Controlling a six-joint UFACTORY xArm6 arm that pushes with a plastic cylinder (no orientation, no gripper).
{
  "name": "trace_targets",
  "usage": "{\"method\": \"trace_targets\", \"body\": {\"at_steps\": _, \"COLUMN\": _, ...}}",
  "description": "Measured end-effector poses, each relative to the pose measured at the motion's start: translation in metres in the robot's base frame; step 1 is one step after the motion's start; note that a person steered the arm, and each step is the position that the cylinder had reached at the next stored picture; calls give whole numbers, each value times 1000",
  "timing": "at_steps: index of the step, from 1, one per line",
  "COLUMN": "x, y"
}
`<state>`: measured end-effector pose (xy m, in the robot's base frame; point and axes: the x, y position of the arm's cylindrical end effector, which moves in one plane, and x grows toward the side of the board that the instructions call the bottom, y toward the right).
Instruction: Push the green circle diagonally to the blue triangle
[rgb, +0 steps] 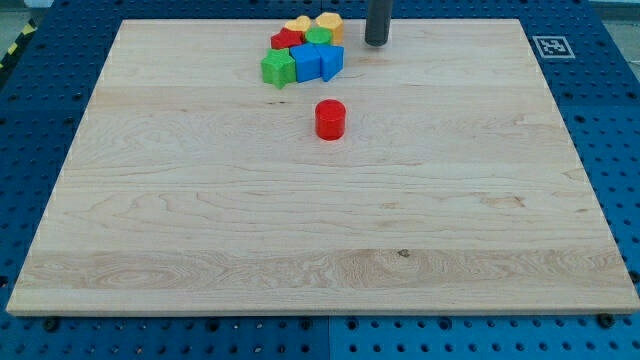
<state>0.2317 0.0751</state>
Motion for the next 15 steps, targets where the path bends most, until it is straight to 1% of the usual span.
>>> {"method": "trace_targets", "body": {"at_steps": 1, "x": -40, "y": -8}}
{"method": "trace_targets", "body": {"at_steps": 2, "x": -39, "y": -19}}
{"method": "trace_targets", "body": {"at_steps": 4, "x": -39, "y": -100}}
{"method": "trace_targets", "body": {"at_steps": 5, "x": -39, "y": -108}}
{"method": "trace_targets", "body": {"at_steps": 6, "x": -39, "y": -132}}
{"method": "trace_targets", "body": {"at_steps": 7, "x": -34, "y": -132}}
{"method": "trace_targets", "body": {"at_steps": 8, "x": -11, "y": -119}}
{"method": "trace_targets", "body": {"at_steps": 10, "x": 50, "y": -71}}
{"method": "trace_targets", "body": {"at_steps": 15, "x": 71, "y": -78}}
